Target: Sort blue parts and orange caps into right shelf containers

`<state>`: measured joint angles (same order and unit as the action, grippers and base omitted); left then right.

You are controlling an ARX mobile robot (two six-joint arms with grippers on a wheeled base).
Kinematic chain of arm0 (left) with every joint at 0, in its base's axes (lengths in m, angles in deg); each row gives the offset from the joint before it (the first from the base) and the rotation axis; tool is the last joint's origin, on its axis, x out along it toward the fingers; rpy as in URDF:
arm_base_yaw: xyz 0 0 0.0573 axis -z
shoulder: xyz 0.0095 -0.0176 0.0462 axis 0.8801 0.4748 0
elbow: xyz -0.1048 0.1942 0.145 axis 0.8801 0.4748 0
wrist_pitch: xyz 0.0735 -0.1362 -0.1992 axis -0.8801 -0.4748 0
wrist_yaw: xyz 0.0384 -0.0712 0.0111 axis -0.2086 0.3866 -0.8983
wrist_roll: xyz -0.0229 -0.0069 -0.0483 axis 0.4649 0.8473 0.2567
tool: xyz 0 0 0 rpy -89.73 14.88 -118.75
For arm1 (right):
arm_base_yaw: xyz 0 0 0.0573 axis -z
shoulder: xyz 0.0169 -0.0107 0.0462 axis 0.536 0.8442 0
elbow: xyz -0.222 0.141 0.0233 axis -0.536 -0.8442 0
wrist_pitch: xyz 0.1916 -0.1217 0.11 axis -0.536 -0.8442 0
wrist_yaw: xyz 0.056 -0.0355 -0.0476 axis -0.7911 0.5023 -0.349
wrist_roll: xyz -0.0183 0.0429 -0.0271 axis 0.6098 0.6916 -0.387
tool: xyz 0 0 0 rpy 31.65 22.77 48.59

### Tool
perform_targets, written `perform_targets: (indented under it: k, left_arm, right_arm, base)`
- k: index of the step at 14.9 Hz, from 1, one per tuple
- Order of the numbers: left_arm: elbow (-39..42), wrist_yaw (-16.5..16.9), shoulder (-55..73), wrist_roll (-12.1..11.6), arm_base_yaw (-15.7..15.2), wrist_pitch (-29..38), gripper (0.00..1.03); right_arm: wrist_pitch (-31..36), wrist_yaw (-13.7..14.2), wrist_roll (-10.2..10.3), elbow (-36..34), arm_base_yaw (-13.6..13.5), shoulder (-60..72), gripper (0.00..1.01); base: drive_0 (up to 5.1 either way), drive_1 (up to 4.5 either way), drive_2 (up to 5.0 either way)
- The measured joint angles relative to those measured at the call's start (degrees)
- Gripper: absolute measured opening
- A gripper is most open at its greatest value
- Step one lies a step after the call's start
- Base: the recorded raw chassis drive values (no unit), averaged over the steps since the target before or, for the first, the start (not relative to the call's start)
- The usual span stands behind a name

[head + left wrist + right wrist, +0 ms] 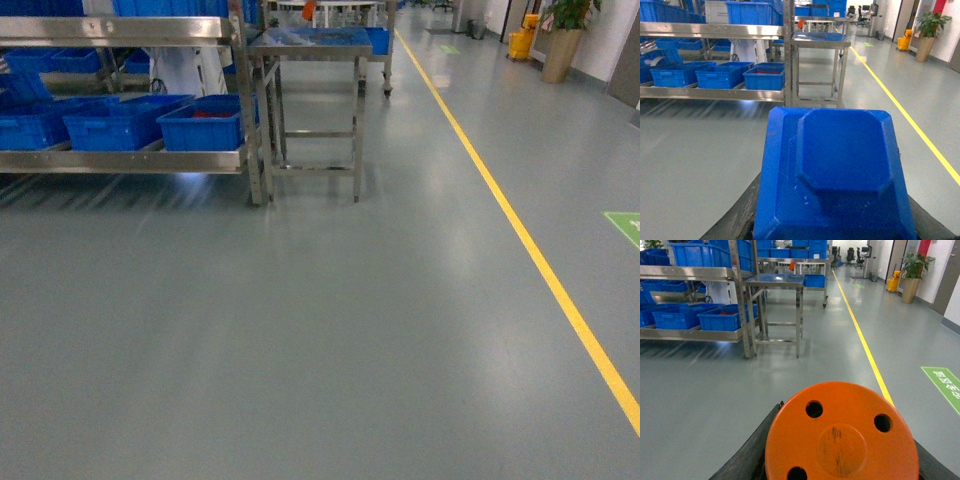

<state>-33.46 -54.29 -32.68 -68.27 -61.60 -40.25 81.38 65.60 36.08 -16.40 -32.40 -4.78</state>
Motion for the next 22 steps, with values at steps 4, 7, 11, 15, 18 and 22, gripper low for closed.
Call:
perform_targets:
  k: [4, 7, 11, 15, 18, 22]
  left_arm:
    - [0.0, 0.02, 0.0, 0.0, 0.0, -0.09, 0.43]
    - [0.0, -0.04, 0.0, 0.0, 0.0, -0.04, 0.43]
    - [0.0, -0.04, 0.0, 0.0, 0.0, -0.2, 0.43]
    - [0.0, 0.02, 0.0, -0.02, 0.0, -0.07, 0.43]
    - [0.0, 0.02, 0.0, 0.0, 0.0, -0.11, 0.43]
    - [0.0, 0.07, 0.0, -0.02, 0.0, 0.13, 0.43]
  right_arm:
    - [-0.02, 0.0, 0.02, 0.0, 0.0, 0.0, 0.45]
    - [0.04, -0.02, 0.0, 0.0, 0.0, 0.0, 0.45]
    - [-0.11, -0.02, 0.0, 0.0, 0.0, 0.0, 0.45]
    - [-0.07, 0.0, 0.02, 0.0, 0.0, 0.0, 0.45]
    - [0.02, 0.0, 0.0, 0.0, 0.0, 0.0, 0.45]
    - [-0.09, 0.0, 0.0, 0.0, 0.0, 0.0, 0.45]
  base:
    - [0.0, 4.12, -4.1]
    - [0.1, 4.2, -4.0]
    - [0.1, 4.2, -4.0]
    - [0.1, 4.2, -4.0]
    - [0.1, 4.2, -4.0]
    - [0.1, 4.2, -4.0]
